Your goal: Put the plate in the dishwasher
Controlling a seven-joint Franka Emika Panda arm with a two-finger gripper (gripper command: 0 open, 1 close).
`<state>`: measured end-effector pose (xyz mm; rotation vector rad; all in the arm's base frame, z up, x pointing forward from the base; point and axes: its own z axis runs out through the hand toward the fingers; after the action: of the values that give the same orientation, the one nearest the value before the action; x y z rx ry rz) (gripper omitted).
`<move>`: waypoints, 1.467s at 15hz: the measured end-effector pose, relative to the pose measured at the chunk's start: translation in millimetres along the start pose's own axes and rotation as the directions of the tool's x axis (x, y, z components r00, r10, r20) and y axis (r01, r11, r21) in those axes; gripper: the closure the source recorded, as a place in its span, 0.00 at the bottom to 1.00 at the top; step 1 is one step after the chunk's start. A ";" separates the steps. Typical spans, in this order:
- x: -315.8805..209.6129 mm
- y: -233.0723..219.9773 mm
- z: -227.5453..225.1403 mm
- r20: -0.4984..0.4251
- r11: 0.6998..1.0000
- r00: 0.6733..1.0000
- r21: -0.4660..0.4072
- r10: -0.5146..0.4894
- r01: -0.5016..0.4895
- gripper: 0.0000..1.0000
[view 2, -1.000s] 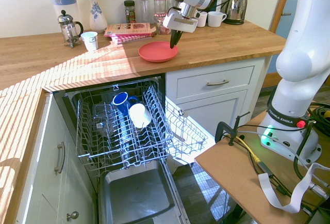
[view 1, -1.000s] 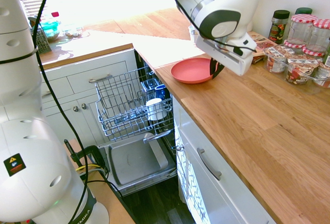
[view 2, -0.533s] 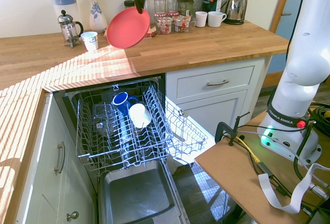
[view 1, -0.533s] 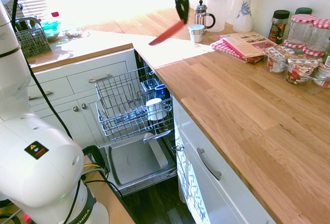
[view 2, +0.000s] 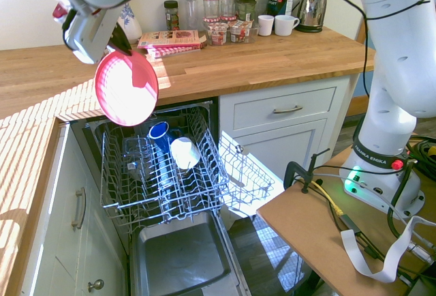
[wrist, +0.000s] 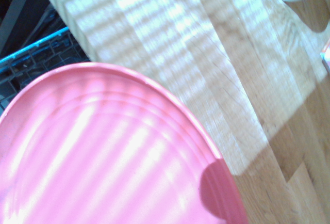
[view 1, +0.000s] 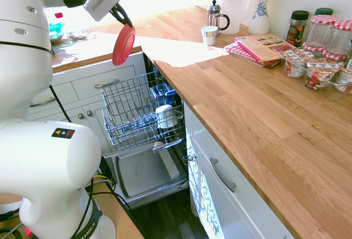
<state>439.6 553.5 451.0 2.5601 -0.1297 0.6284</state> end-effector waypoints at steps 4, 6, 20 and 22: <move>-91.8 -103.5 57.7 -0.094 0.969 0.972 -0.144 -0.216 0.202 1.00; -135.0 -133.0 84.2 -0.128 0.929 0.936 -0.223 -0.328 0.295 1.00; -199.4 -177.2 133.1 0.045 0.651 0.722 -0.396 -0.690 0.647 0.00; -195.6 -176.2 129.4 0.108 0.645 0.716 -0.358 -0.690 0.675 0.00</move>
<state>354.7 638.9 183.6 1.9867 0.6592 0.3021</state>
